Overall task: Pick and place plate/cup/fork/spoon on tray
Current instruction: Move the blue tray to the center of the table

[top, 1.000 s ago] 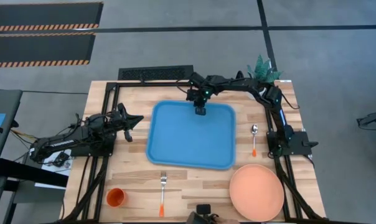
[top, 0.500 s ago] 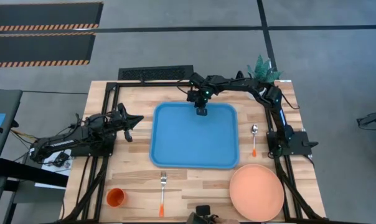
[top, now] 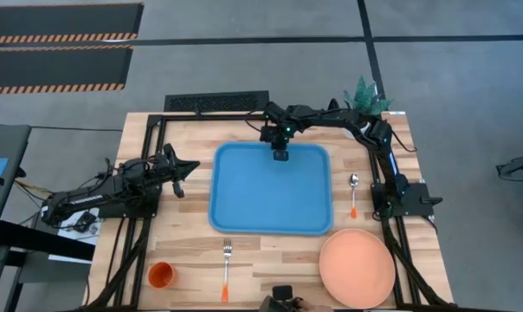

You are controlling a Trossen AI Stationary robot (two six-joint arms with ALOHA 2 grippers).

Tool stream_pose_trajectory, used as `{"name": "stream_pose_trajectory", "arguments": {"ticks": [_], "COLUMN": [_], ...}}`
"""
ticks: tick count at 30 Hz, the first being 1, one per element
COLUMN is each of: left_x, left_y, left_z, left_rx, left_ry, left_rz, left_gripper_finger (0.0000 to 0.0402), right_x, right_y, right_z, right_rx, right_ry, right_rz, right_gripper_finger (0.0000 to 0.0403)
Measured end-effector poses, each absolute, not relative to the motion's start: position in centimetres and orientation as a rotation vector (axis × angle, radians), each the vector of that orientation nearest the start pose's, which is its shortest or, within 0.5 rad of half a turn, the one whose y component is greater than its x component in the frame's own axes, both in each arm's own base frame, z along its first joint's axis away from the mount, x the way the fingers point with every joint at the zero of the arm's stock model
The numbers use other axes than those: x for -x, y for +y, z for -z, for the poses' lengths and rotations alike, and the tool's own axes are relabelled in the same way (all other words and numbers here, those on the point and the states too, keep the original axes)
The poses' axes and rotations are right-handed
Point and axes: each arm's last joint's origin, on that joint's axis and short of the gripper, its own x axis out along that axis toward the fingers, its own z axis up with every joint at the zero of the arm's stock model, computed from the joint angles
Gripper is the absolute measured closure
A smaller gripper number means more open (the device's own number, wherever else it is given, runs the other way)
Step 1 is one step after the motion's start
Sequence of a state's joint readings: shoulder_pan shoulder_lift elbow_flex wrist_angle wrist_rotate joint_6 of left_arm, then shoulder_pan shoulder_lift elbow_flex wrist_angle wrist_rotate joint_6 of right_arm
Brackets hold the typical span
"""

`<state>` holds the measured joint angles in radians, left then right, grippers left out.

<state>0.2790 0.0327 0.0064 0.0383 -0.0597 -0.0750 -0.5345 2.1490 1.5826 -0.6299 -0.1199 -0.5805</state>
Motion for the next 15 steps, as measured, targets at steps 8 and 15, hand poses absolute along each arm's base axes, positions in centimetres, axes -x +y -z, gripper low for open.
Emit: {"name": "stream_pose_trajectory", "arguments": {"ticks": [8,15], "left_x": [-9.5,-9.5], "left_y": [2.9,2.9], "left_z": [-16.7,-16.7], "left_rx": [0.073,0.073], "left_ry": [-0.025,-0.024], "left_rz": [-0.338,-0.338], "left_gripper_finger": [0.0401,0.0401], "right_x": [-38.8,-39.7], "right_y": [-21.9,-21.3], "right_z": [-15.7,-17.1], "right_rx": [0.182,0.203], "right_ry": [1.128,1.100], "right_rz": [0.054,0.053], "right_gripper_finger": [0.0244,0.0239]}}
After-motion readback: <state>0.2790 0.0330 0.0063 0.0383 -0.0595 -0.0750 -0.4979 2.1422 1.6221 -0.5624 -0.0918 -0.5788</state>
